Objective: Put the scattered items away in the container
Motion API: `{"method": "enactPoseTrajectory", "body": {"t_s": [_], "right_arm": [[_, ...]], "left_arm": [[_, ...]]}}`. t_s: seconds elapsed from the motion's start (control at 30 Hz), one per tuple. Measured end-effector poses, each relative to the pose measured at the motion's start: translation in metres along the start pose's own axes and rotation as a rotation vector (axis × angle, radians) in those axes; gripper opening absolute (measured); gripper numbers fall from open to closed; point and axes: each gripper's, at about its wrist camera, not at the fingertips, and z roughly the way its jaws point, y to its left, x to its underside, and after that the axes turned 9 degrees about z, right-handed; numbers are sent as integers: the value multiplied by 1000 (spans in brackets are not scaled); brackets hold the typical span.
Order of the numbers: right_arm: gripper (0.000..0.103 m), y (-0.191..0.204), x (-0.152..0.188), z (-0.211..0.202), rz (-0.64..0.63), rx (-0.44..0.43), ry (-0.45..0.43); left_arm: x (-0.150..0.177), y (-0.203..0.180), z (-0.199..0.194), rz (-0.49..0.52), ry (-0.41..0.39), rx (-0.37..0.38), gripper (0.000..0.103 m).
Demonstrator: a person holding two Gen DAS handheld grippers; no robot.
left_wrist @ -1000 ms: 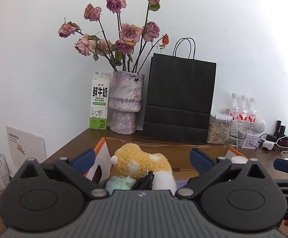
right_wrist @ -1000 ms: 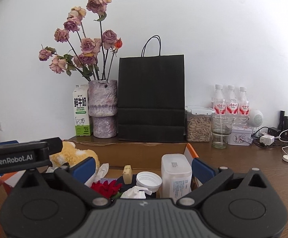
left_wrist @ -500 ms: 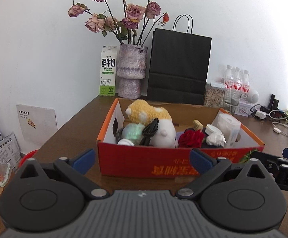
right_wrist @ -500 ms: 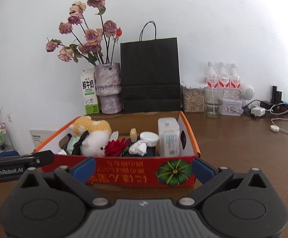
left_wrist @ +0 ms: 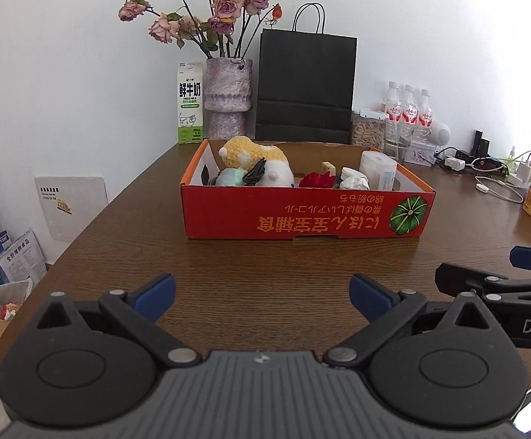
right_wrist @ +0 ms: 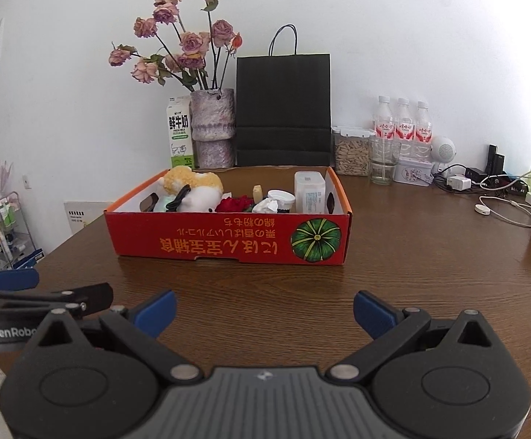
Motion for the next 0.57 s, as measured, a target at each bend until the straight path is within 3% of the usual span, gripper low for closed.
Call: {"method": "enactPoseTrajectory", "body": {"t_s": [0.3,0.57], "right_arm": [[103,0,1,1,-1,1,21],[103,0,2,1,4,-3,20]], "left_arm": [[-1,-2,-3,15,-7,-13,103],[3,4,-1,-18,4,21,103]]}}
